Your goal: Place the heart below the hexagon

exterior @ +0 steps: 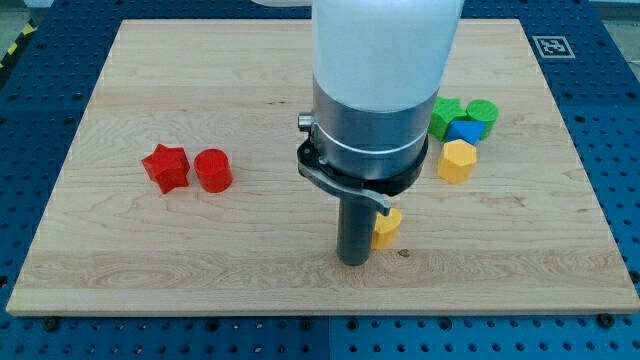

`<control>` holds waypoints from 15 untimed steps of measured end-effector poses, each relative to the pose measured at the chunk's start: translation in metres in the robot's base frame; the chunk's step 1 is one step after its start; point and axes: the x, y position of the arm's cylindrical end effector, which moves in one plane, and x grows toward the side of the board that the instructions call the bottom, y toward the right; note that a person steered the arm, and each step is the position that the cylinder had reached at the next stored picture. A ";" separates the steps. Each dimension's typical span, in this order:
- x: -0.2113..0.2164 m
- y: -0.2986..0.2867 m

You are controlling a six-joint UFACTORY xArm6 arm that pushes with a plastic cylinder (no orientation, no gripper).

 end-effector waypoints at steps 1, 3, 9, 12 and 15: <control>-0.001 0.000; -0.034 0.000; -0.035 0.023; -0.037 0.070; -0.062 0.057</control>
